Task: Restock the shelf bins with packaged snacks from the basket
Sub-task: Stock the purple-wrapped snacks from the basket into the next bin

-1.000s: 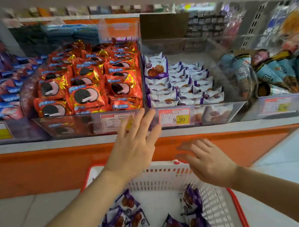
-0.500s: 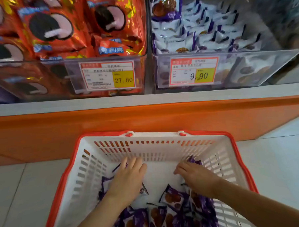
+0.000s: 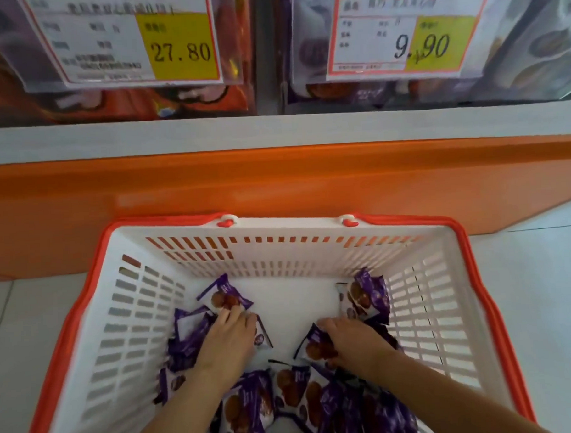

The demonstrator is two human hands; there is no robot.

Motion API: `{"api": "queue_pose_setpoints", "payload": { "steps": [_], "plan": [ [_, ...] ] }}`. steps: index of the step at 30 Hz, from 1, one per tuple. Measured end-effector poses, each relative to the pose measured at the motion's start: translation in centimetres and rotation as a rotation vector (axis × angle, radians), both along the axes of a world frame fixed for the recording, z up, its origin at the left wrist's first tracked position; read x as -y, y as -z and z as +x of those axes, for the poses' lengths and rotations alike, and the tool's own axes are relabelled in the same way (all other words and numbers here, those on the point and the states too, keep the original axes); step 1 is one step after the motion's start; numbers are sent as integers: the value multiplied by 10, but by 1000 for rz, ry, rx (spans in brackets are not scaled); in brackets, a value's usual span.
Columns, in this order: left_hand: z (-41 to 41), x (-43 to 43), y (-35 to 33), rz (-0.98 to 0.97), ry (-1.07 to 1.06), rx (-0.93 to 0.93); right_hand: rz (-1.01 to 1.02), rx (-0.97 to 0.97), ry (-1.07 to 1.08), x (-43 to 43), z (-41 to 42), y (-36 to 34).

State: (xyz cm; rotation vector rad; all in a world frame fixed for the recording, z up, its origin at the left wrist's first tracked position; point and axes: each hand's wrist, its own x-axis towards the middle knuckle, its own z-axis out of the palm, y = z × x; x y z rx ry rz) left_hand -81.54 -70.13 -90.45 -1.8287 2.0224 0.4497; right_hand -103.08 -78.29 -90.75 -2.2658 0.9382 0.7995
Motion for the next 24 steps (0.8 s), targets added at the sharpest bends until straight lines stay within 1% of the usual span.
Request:
{"api": "queue_pose_setpoints", "payload": {
  "steps": [3, 5, 6, 7, 10, 11, 12, 14, 16, 19, 21, 24],
  "plan": [
    [-4, -2, 6, 10, -70, 29, -5, -2, 39, 1, 3, 0],
    [-8, 0, 8, 77, -115, 6, -26, -12, 37, 4, 7, 0],
    [-12, 0, 9, 36, -120, -3, -36, -12, 41, 6, 9, 0],
    [-14, 0, 10, 77, -146, 8, -41, -6, 47, 8, 11, -1],
    [-22, 7, 1, -9, -190, 9, -83, 27, 50, 12, 20, -6],
    [-22, 9, -1, -1, -200, 26, -95, 41, 61, 13, 22, -9],
    [-21, 10, 3, 22, -165, 32, -103, 64, 86, 15, 25, -12],
    [-20, 13, -2, -37, -179, -70, -124, 129, 163, 16, 29, -21],
    [-22, 17, -17, -46, -165, -135, -155, 193, 240, 18, 33, -33],
    [-26, 25, -33, -128, -248, -227, -174, 261, 311, 24, 36, -54],
    [-27, 29, -46, -144, -307, -280, -163, 288, 373, 30, 35, -68],
    [-29, 31, -69, -146, -431, -407, -92, 370, 600, 36, 30, -90]
  ]
}}
